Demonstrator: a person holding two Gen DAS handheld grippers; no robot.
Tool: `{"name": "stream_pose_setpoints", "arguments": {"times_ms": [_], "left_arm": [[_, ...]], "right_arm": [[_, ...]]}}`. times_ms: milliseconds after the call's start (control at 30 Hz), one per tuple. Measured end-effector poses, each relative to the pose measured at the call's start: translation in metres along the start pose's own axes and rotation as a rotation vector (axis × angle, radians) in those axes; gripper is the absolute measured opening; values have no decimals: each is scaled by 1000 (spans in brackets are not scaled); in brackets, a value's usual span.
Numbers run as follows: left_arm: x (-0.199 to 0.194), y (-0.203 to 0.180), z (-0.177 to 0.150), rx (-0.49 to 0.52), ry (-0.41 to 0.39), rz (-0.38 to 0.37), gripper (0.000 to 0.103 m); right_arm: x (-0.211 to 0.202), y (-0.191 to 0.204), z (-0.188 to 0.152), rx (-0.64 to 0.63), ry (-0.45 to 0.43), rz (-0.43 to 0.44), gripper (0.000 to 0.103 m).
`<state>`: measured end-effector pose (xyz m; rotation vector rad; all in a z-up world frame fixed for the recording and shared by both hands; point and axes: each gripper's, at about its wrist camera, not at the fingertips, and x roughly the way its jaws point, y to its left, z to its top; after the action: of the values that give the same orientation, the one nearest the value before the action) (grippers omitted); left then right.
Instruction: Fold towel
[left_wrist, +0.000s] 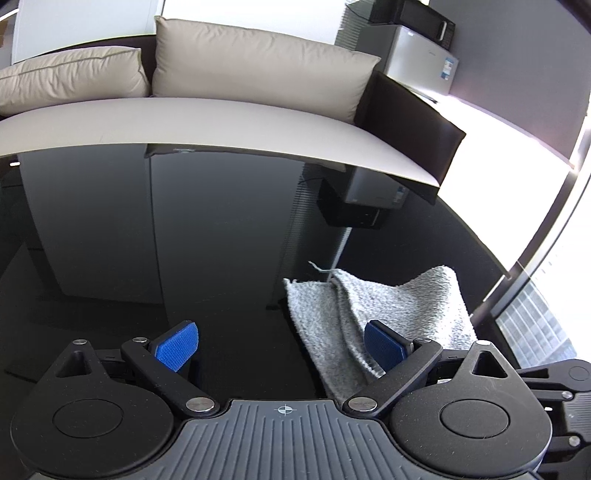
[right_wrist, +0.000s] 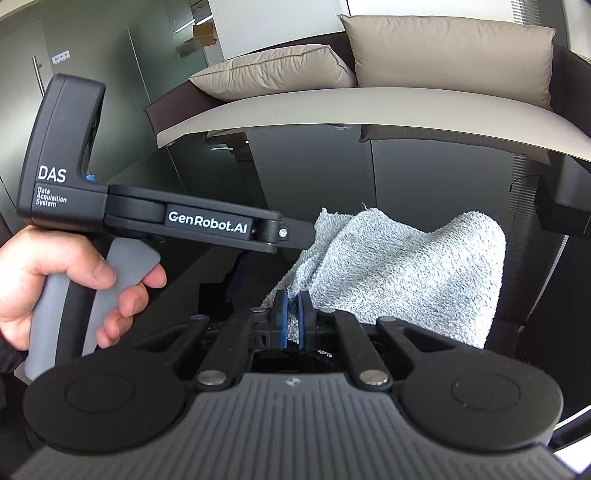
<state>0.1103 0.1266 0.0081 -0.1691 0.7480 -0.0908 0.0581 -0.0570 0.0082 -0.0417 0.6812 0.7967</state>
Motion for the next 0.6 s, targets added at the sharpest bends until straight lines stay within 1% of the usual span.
{"name": "stream_pose_setpoints", "arguments": {"times_ms": [133, 233, 367, 433, 500, 533, 600], "left_arm": [[12, -7, 4, 3, 10, -35, 95], [24, -12, 9, -2, 16, -90, 80], [35, -23, 11, 39, 9, -94, 79], [39, -25, 12, 38, 12, -98, 78], [41, -27, 12, 40, 7, -102, 75], [42, -28, 13, 43, 4, -108, 69], [41, -29, 13, 47, -7, -114, 67]], "right_arm": [[2, 0, -3, -7, 2, 0, 5], [1, -1, -6, -7, -1, 2, 5], [1, -4, -8, 0, 0, 5, 5], [0, -4, -8, -1, 1, 7, 5], [0, -4, -9, -2, 3, 8, 5], [1, -4, -9, 0, 3, 9, 5], [0, -5, -9, 4, 4, 10, 5]]}}
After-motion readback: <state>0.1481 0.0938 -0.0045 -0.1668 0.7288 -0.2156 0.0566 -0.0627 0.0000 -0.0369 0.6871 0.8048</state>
